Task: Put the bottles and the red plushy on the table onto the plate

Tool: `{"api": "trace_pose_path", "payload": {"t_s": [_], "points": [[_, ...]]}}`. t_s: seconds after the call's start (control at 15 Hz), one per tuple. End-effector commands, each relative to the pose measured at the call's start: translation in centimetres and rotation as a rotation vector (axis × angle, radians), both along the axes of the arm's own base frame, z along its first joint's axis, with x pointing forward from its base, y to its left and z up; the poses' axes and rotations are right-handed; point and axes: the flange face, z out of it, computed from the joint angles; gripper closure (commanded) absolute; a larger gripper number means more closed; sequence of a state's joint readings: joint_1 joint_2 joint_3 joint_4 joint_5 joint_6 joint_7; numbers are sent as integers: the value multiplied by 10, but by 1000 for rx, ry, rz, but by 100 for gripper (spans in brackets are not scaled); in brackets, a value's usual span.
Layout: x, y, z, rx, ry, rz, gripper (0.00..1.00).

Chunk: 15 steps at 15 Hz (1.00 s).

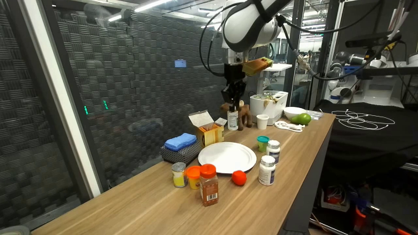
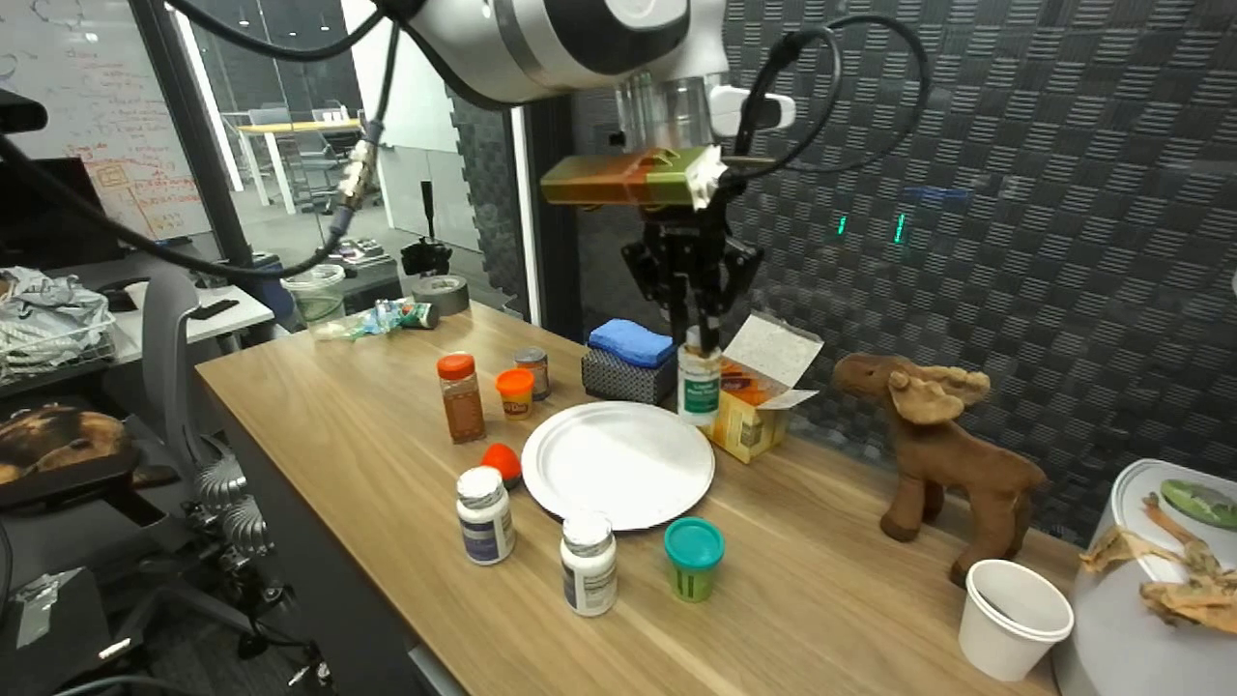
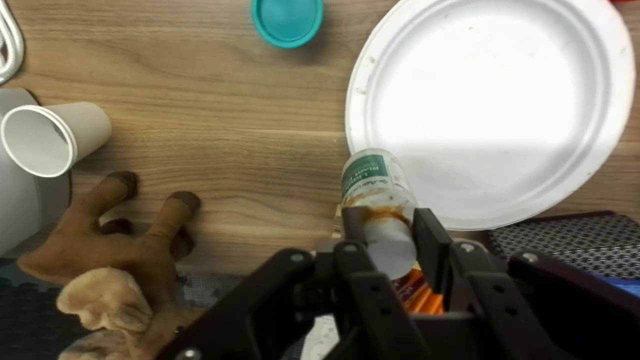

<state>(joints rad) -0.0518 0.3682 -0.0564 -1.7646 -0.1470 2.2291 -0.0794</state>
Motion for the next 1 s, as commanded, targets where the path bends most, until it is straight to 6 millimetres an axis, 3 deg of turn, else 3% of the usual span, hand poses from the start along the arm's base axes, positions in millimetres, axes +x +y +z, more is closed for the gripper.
{"api": "trace_pose_path", "payload": {"t_s": [0.0,0.27,0.47,0.67,0.93], "points": [[-25,46,8,13,3,37,85],[-27,90,-15,41,5,55,88],[-24,104,-40,46,-37,49,88],[-18,106,-61,50,-76,35,88],[-10,96,-81,54,-103,11,88]]}}
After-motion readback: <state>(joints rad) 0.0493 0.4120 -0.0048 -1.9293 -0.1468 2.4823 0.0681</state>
